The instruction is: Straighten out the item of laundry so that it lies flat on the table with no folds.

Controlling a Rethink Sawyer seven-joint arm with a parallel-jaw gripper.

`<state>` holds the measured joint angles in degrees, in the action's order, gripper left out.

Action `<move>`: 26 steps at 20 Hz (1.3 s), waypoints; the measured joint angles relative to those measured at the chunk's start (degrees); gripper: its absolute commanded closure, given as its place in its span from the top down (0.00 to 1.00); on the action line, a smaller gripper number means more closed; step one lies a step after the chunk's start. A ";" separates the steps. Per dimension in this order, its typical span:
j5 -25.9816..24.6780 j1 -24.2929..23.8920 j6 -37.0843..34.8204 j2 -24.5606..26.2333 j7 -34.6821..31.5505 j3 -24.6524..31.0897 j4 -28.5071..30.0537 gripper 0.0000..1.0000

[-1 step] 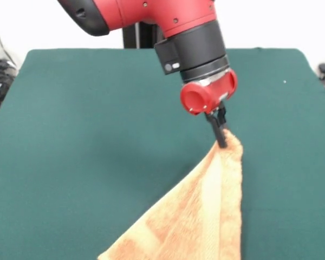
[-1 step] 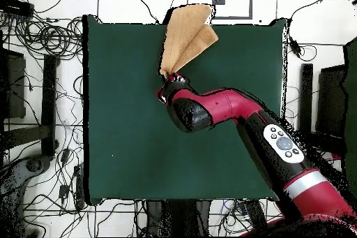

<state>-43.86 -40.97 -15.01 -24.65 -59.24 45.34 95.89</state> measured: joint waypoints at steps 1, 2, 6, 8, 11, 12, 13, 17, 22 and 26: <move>0.00 -0.15 -0.18 -0.01 0.00 0.31 0.43 0.00; 0.00 -0.40 -0.38 -0.09 0.00 0.93 1.45 0.00; -0.09 -0.45 -0.40 -0.60 0.00 1.87 4.03 0.00; -0.12 -0.31 -0.40 -1.41 0.00 2.28 5.84 0.00; -0.12 -0.15 -0.41 -2.37 0.00 2.71 7.88 0.00; -0.12 -0.11 -0.41 -2.69 0.00 2.87 8.47 0.00; -0.12 -0.08 -0.41 -3.03 0.00 3.12 9.19 0.00; -0.04 0.04 -0.41 -4.38 0.00 4.39 12.02 0.00; 0.20 -0.02 -1.09 -5.44 0.00 6.10 15.36 0.00; 0.25 -0.01 -2.11 -5.59 0.00 7.31 17.62 0.00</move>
<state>-43.62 -40.97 -17.12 -30.23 -59.24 52.65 113.51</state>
